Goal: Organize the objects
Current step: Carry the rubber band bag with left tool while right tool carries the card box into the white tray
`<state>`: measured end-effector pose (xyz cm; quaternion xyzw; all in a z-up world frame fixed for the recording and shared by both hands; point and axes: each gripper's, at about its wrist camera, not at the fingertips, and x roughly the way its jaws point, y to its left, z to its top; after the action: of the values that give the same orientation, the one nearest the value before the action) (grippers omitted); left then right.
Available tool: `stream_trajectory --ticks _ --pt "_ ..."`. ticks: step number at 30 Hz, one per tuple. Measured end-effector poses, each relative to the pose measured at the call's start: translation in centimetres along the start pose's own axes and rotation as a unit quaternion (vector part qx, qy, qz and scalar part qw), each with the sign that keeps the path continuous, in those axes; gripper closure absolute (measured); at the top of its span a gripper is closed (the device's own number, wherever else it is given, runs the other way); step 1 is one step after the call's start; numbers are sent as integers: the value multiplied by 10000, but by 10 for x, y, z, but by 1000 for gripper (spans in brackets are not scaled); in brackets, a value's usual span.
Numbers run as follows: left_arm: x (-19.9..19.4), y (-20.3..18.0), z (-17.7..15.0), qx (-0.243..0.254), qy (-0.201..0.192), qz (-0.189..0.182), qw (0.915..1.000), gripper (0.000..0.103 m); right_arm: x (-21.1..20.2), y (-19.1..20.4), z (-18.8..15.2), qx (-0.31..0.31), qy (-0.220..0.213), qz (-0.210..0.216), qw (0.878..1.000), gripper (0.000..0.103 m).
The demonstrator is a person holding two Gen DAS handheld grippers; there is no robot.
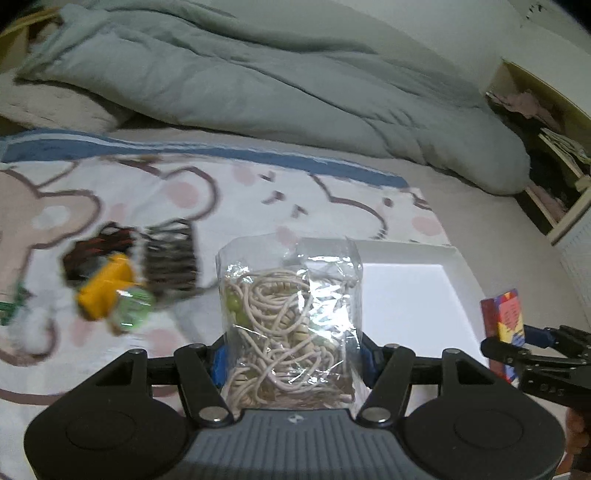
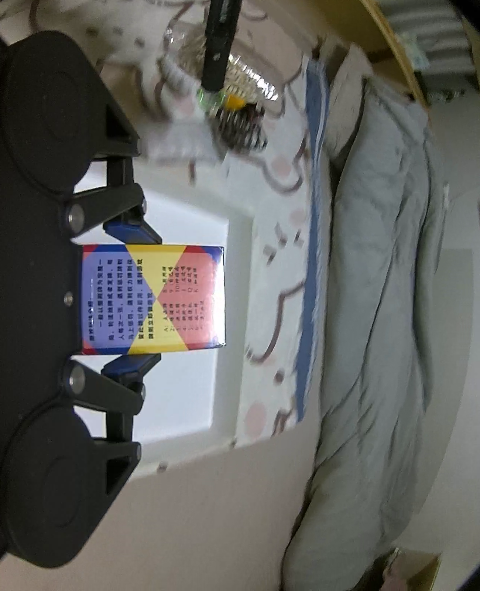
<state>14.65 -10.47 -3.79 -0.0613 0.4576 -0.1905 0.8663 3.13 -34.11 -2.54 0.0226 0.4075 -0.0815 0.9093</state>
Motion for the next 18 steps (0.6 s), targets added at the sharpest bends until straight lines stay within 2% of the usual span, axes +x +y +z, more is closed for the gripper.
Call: stream_trajectory --ticks 10,18 --pt "56 -75 -17 102 319 -374 9987 39 26 -62 -34 139 497 -404 9978 43" --pt "89 -110 -32 -42 590 -590 9965 39 40 -80 -45 143 663 -365 9970 43"
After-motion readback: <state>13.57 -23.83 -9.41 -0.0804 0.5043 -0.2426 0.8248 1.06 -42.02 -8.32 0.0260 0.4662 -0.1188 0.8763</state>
